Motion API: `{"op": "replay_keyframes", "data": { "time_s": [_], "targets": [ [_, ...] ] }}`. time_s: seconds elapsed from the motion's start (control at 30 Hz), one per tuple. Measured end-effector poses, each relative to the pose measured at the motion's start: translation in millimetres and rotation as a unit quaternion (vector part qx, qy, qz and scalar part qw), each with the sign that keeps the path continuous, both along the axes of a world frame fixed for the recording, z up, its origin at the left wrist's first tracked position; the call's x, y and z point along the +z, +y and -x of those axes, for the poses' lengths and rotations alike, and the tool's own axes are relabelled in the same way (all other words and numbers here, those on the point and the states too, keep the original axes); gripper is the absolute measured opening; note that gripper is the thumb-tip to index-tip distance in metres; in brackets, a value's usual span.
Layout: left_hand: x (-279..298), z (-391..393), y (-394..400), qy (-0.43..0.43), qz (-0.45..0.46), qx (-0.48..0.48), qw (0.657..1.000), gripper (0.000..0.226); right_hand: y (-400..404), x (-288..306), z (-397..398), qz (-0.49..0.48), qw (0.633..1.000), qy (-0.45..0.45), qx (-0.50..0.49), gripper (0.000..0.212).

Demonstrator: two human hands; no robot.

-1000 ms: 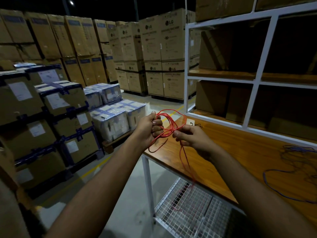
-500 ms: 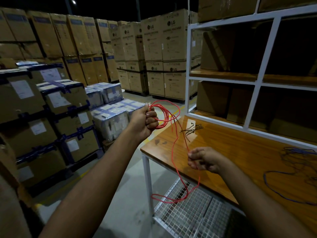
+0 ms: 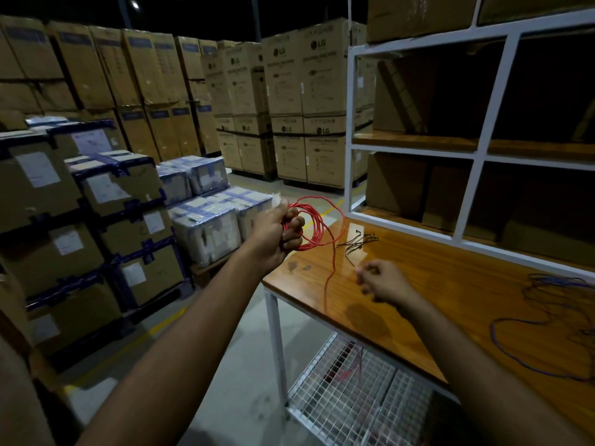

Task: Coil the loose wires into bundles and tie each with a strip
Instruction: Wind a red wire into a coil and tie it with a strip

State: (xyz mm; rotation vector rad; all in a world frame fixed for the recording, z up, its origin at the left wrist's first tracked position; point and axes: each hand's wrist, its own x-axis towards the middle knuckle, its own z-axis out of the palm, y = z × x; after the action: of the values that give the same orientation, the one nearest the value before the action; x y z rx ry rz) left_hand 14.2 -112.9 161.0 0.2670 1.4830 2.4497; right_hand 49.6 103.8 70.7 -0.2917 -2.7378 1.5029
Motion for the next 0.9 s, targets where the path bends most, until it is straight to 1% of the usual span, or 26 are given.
{"op": "replay_keyframes", "data": {
  "time_s": [0.03, 0.07, 0.1, 0.13, 0.2, 0.27, 0.3, 0.4, 0.43, 0.5, 0.57, 0.63, 0.7, 0.73, 0.83, 0.9],
  "targets": [
    [-1, 0, 1, 0.006, 0.011, -0.002, 1.0, 0.038, -4, 14, -3, 0.065, 0.997, 0.033, 0.003, 0.028],
    [-2, -2, 2, 0.012, 0.022, -0.005, 1.0, 0.039, -7, 27, -5, 0.144, 0.988, 0.044, 0.018, 0.035],
    [-2, -3, 3, 0.017, 0.033, -0.007, 0.999, 0.039, -10, 40, -8, 0.217, 0.974, 0.042, 0.04, 0.042],
    [-3, -4, 4, 0.021, 0.045, -0.007, 0.999, 0.039, -12, 50, -11, 0.26, 0.963, 0.041, 0.061, 0.044],
    [-5, -6, 7, 0.026, 0.065, -0.007, 0.998, 0.04, -16, 65, -16, 0.257, 0.96, 0.07, 0.091, 0.036],
    [-7, -7, 7, 0.031, 0.086, 0.002, 0.996, 0.039, -17, 73, -17, 0.233, 0.963, 0.106, 0.078, 0.025],
    [-8, -7, 7, 0.036, 0.1, 0.011, 0.994, 0.038, -16, 76, -16, 0.24, 0.962, 0.116, 0.064, 0.023],
    [-8, -7, 7, 0.039, 0.113, 0.022, 0.993, 0.035, -10, 79, -11, 0.322, 0.94, 0.101, 0.044, 0.023],
    [-8, -6, 6, 0.032, 0.101, 0.014, 0.994, 0.035, -8, 78, -9, 0.342, 0.935, 0.086, 0.042, 0.024],
    [-7, -4, 3, -0.001, 0.049, -0.032, 0.998, 0.036, -5, 70, -6, 0.344, 0.936, 0.056, 0.047, 0.024],
    [-6, 0, -1, -0.034, -0.02, -0.092, 0.995, 0.038, 3, 60, -4, 0.316, 0.945, 0.028, 0.079, 0.023],
    [-4, 3, -4, -0.048, -0.073, -0.134, 0.987, 0.038, 13, 47, -3, 0.263, 0.954, -0.02, 0.145, 0.028],
    [-1, 3, -6, -0.049, -0.103, -0.151, 0.982, 0.035, 21, 33, -5, 0.21, 0.953, -0.077, 0.204, 0.034],
    [0, 3, -6, -0.046, -0.113, -0.154, 0.981, 0.035, 23, 25, -5, 0.209, 0.948, -0.098, 0.221, 0.034],
    [0, 3, -3, -0.043, -0.136, -0.153, 0.978, 0.038, 26, 4, -4, 0.272, 0.921, -0.122, 0.25, 0.03],
    [0, 5, 0, -0.045, -0.146, -0.125, 0.98, 0.039, 22, -1, -6, 0.332, 0.898, -0.132, 0.258, 0.032]
  ]
}}
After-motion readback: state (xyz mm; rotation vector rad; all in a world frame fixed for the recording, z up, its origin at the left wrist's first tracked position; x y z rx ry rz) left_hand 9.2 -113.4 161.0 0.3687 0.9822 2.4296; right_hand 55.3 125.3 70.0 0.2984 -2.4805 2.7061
